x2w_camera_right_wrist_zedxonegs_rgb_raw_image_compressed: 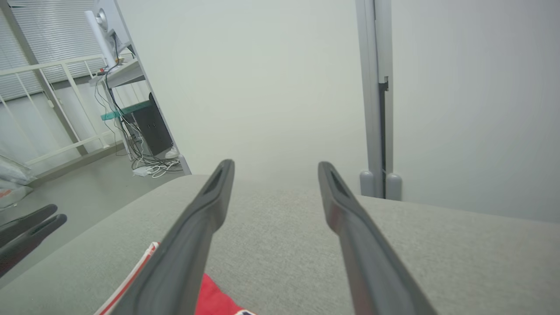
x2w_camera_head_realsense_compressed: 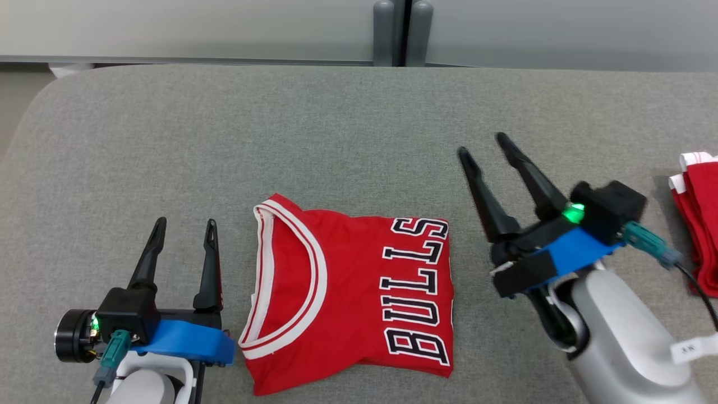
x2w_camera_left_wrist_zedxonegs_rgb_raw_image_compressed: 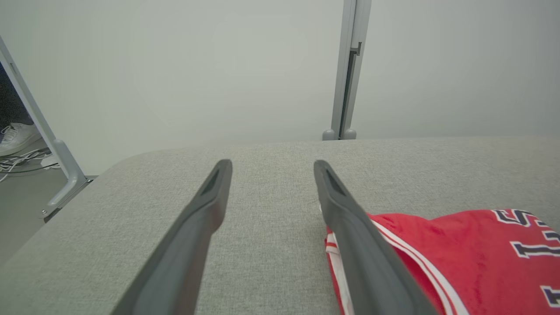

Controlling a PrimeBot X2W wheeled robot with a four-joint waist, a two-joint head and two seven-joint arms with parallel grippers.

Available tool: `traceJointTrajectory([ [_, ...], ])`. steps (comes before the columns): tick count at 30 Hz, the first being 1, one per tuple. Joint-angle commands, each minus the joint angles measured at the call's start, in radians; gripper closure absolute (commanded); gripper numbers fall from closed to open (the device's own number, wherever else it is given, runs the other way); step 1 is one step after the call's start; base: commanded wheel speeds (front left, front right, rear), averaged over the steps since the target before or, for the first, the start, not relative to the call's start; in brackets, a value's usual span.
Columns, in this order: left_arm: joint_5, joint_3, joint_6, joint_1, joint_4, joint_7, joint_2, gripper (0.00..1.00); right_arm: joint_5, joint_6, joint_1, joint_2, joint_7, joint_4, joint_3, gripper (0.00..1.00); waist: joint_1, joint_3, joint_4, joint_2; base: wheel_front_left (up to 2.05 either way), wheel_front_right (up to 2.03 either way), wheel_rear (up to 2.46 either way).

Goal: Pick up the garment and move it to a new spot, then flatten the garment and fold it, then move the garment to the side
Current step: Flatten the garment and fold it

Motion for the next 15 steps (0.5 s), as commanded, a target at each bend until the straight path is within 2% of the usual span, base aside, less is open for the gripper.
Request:
traceJointTrajectory([
  [1,0.002,0.004,0.008,0.006,-0.007,0.000,0.007,0.00,-0.023,0.000,0.052,-0.016,-0.003,-0.021,-0.051,0.00,-0.0001,-0.012,-0.016,-0.0001,0.00,0.00,0.00],
  [6,-0.007,0.005,0.013,0.025,-0.019,0.013,0.020,0.00,-0.090,0.000,0.229,-0.042,0.044,-0.102,-0.254,0.00,-0.0001,-0.042,-0.047,-0.0001,0.00,0.00,0.00],
  [9,-0.012,0.006,0.014,0.037,-0.023,0.019,0.028,0.00,-0.134,0.000,0.325,-0.035,0.084,-0.156,-0.346,0.00,-0.0001,-0.068,-0.057,-0.0001,0.00,0.00,0.00],
  [15,-0.020,-0.002,0.018,0.077,-0.019,0.033,0.042,0.00,-0.210,0.000,0.483,0.013,0.179,-0.284,-0.451,0.00,-0.0001,-0.142,-0.066,-0.0001,0.00,0.00,0.00],
])
